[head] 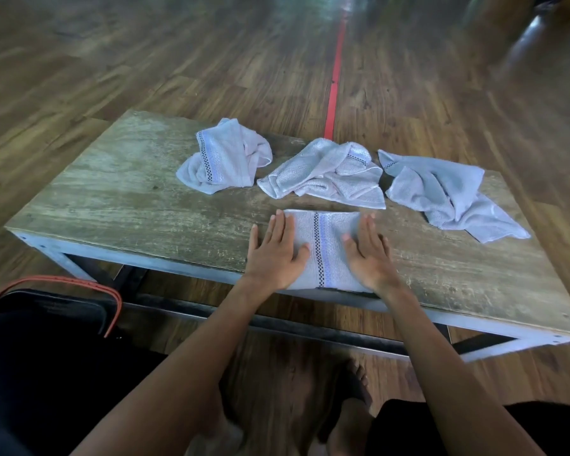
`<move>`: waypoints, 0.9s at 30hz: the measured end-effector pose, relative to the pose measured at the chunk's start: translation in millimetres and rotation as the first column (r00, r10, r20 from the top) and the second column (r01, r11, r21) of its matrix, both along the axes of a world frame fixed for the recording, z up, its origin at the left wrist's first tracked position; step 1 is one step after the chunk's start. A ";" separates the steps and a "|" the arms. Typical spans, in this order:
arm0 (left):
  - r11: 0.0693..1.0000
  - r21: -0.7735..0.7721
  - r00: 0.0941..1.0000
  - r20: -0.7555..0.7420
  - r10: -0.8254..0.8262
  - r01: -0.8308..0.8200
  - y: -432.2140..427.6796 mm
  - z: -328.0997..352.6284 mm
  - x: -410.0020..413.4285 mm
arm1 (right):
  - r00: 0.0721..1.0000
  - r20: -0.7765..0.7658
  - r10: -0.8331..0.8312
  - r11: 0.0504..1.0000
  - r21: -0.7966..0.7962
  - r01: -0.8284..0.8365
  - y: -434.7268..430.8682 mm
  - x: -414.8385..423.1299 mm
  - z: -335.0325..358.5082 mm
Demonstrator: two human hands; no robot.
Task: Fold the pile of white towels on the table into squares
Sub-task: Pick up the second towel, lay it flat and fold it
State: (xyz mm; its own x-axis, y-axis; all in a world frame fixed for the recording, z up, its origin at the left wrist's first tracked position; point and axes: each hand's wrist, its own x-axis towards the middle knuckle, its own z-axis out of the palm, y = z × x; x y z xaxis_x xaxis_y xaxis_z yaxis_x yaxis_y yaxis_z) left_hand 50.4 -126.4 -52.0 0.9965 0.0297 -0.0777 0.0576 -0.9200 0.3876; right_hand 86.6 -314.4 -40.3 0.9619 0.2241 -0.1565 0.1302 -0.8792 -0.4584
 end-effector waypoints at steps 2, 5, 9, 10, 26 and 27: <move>0.997 -0.062 0.999 0.000 0.052 -0.052 3.7 2.9 -5.8 | 0.991 0.005 -0.131 0.984 0.125 0.129 -7.3 -6.5 0.7; 0.985 -0.083 0.986 0.055 0.155 -0.151 3.6 12.2 -16.0 | 0.975 0.028 -0.220 0.969 0.121 0.216 -10.1 -10.3 2.2; 0.968 -0.094 0.972 -0.031 0.233 -0.235 -5.1 26.1 -13.9 | 0.973 0.054 -0.224 0.973 0.063 0.220 -4.4 -8.6 4.1; 0.962 -0.108 0.968 -0.065 0.243 -0.249 -7.1 28.7 -11.5 | 0.971 0.051 -0.235 0.971 0.049 0.233 -2.8 -7.9 5.7; 0.524 -0.793 0.946 -0.200 0.256 -0.310 -15.0 49.5 -33.5 | 0.902 -0.140 -0.407 0.642 0.659 0.392 5.2 -33.7 23.8; 0.463 -0.828 0.941 -0.214 0.262 -0.317 -15.4 49.0 -36.7 | 0.901 -0.132 -0.414 0.623 0.681 0.386 3.8 -39.2 23.6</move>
State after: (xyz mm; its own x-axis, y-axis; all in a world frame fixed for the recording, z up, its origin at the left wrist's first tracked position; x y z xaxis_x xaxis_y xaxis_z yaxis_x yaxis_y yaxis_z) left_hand 13.7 -141.8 -2.9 0.9375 0.2094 -0.2780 0.3003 -0.0826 0.9503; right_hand 47.4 -310.6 -16.7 0.9842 -0.1545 -0.0869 -0.1302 -0.2971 -0.9459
